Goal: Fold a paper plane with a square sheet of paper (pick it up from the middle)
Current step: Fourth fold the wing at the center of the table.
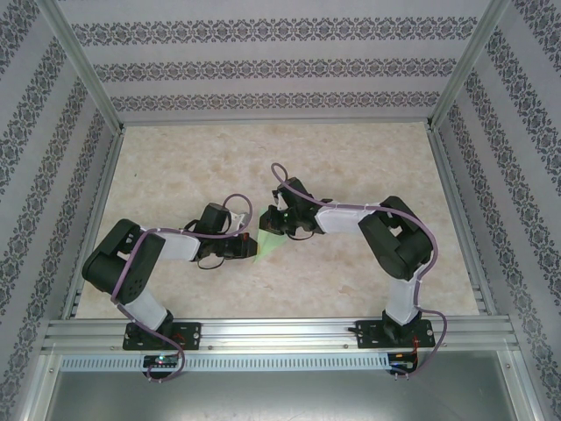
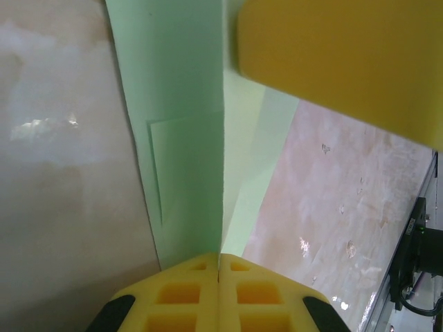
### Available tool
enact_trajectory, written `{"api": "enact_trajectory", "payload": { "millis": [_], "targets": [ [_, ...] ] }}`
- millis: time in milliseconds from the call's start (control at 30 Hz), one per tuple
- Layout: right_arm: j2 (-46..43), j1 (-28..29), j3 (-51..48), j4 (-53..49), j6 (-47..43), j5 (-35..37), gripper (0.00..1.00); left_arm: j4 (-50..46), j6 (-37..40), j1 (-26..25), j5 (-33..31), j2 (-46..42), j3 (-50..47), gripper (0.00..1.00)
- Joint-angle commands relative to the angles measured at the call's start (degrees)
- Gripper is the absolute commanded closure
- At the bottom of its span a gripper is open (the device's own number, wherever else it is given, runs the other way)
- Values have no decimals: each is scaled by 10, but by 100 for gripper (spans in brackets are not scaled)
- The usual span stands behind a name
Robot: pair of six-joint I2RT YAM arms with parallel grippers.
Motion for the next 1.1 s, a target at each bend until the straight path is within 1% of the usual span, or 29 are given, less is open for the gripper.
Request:
{"api": "enact_trajectory", "payload": {
  "millis": [0, 100, 167, 267, 333, 533, 667, 867, 1067],
  "targets": [
    [20, -3, 16, 21, 3, -12, 90, 20, -14, 12, 5, 0, -10, 100],
    [21, -4, 17, 20, 2, -8, 90, 16, -20, 14, 0, -4, -13, 98],
    [26, -6, 18, 20, 1, -10, 89, 19, -24, 14, -5, -7, -16, 94],
    [37, -8, 23, 19, 2, -13, 89, 14, -20, 14, -3, -1, -9, 93],
    [41, -8, 25, 12, 2, -8, 90, 7, -11, 14, 3, 4, -3, 93],
    [40, -10, 20, -3, 0, 12, 90, -24, 3, 14, -7, 7, 5, 95],
    [39, -10, 18, -4, 2, 22, 90, -43, 5, 15, 5, 23, 16, 95],
    [30, -8, 11, 3, 6, 22, 89, -59, 9, 15, 13, 38, 34, 98],
    [40, -7, 19, -18, 2, 31, 89, -96, 24, 19, 32, 60, 58, 99]
  ]
}}
